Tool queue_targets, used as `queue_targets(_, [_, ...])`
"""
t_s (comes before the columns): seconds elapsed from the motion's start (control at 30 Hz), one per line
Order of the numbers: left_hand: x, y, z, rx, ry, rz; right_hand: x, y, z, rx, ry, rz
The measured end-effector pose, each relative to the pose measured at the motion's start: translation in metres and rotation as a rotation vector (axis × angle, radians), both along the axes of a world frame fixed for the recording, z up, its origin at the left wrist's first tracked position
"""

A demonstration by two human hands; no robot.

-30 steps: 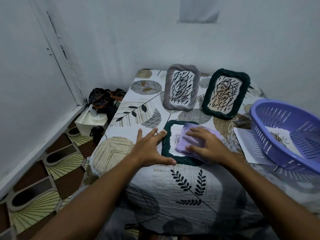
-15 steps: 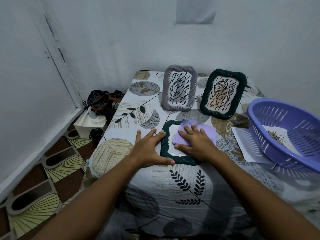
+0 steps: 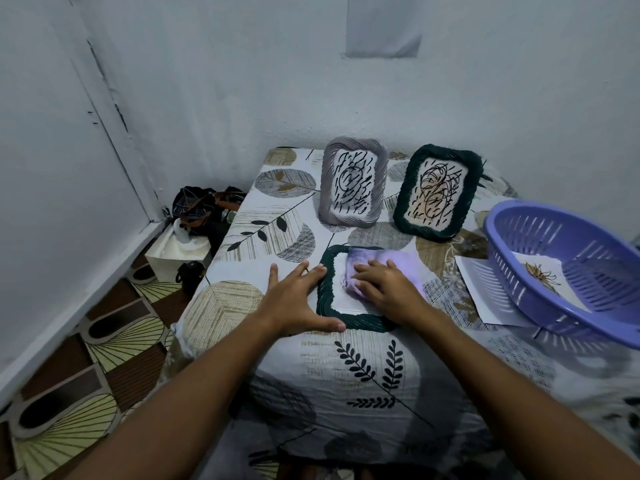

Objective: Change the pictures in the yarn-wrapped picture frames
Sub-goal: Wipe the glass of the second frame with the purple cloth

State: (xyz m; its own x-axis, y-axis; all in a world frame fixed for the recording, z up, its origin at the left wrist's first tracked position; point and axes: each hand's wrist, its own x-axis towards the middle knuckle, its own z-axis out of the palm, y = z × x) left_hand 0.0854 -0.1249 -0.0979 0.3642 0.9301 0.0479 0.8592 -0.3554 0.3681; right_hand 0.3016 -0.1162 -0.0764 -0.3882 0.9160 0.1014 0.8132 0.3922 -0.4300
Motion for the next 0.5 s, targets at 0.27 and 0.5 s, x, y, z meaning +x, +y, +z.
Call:
queue_targets(0.27, [0.0, 0.003, 0.022, -0.122, 0.081, -0.023, 0.013, -0.015, 0.043, -0.28, 0.877, -0.273])
queue_targets(0.5, [0.015, 0.008, 0.074, -0.225, -0.784, 0.054, 0.023, -0.014, 0.06, -0.894, 1.635, -0.203])
